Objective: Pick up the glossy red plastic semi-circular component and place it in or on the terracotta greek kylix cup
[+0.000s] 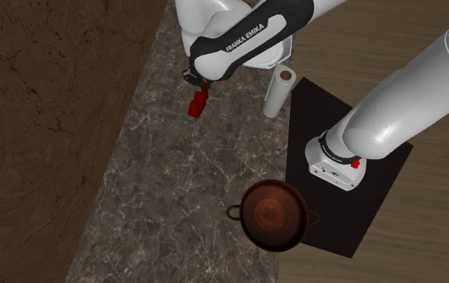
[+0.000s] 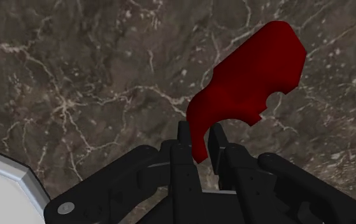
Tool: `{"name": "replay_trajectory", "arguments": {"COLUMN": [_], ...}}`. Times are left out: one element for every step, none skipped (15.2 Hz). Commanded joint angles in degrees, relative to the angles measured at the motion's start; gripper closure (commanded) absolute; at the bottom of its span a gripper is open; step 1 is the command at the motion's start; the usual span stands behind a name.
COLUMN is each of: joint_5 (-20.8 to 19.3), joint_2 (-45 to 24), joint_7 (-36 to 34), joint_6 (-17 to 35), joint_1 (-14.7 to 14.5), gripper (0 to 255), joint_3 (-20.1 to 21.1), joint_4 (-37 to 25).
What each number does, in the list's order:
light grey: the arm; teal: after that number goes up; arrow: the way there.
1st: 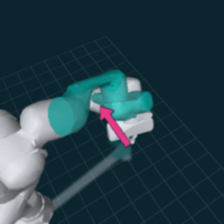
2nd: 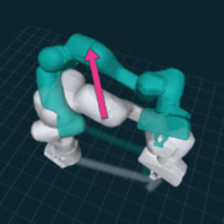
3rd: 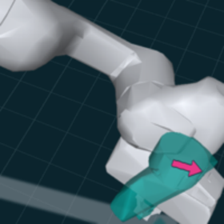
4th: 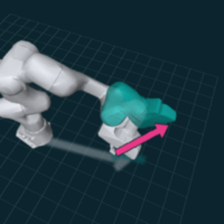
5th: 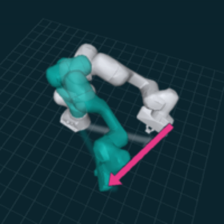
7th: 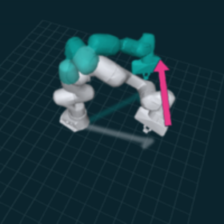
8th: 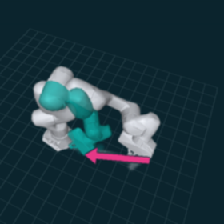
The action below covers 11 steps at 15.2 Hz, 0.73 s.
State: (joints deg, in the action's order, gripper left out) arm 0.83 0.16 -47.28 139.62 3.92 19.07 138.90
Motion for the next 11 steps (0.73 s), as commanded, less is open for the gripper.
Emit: {"name": "replay_trajectory", "arguments": {"joint_5": [0.6, 0.9, 1.1, 1.4, 1.6, 1.8, 2.0, 2.2, 2.3, 2.5, 2.6], "joint_2": [1.3, 1.9, 2.4, 3.0, 3.6, 4.1, 4.6, 5.2, 5.7, 6.1, 6.6], "joint_7": [0.5, 0.7, 0.9, 1.0, 1.2, 1.4, 1.5, 1.6, 1.8, 1.9, 2.0], "joint_6": [-1.7, -2.5, -3.4, -4.2, -5.0, -5.8, -6.6, -7.4, -8.2, -9.0, -9.9], "joint_1": [0.0, 0.0, 0.0, 0.0, 0.0, 0.0, 0.0, 0.0, -0.1, -0.1, -0.1], "gripper": [255, 255, 255, 255, 255, 255, 255, 255, 255, 255, 255], "joint_3": [0.0, 0.0, -0.1, -0.1, -0.1, -0.2, -0.2, -0.2, -0.3, -0.3, -0.4], "joint_4": [-0.5, -0.7, -1.0, -1.3, -1.6, -1.9, -2.2, -2.5, -2.8, -3.2, -3.5]}}
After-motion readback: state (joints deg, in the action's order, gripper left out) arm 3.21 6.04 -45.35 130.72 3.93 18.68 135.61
